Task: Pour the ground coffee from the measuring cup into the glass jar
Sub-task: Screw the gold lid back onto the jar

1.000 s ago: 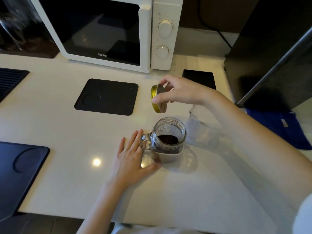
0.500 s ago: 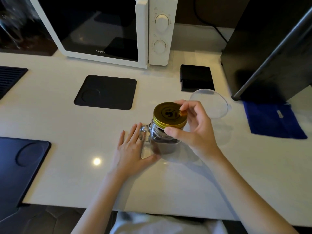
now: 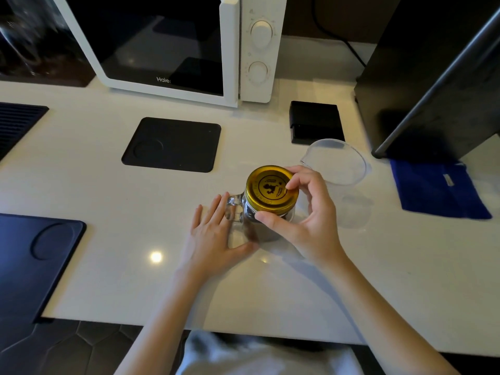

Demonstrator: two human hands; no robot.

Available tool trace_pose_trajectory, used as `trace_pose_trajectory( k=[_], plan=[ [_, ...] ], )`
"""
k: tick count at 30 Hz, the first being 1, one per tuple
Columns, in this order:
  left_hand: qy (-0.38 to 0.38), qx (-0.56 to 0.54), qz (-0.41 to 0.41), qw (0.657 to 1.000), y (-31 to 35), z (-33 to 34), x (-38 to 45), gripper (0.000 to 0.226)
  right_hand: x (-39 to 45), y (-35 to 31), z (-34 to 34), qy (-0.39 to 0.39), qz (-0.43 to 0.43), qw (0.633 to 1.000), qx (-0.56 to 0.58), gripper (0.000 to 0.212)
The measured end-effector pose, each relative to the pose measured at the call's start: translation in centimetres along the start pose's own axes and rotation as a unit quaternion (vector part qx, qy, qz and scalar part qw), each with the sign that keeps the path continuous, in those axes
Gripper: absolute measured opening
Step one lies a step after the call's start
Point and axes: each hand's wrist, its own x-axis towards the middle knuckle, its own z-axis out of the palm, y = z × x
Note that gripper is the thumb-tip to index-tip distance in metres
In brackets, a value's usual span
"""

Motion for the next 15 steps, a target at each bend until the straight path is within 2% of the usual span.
trace_pose_trajectory(
  k=[4,7,9,12,15],
  plan=[
    [0.008,-0.006,0.0,1.0,-0.1,0.1,0.0,0.089,-0.5,-0.1,0.9,0.042,-0.012,0.998,-0.039,0.06],
    [0.006,-0.044,-0.003,0.999,0.0,-0.1,0.0,0.092,-0.5,-0.3,1.2,0.04,-0.007,0.997,-0.071,0.066],
    [0.0,-0.13,-0.018,0.991,0.0,-1.0,0.1,0.099,-0.3,-0.3,1.0,0.02,0.002,0.996,-0.082,0.064],
    [0.029,-0.33,-0.031,0.943,-0.1,-3.2,0.3,0.107,-0.1,-0.5,0.5,-0.023,0.024,0.996,-0.086,0.062],
    [0.071,-0.361,0.033,0.929,0.8,-4.9,0.7,0.105,0.0,-0.7,0.0,-0.056,0.031,0.995,-0.082,0.058]
  ],
)
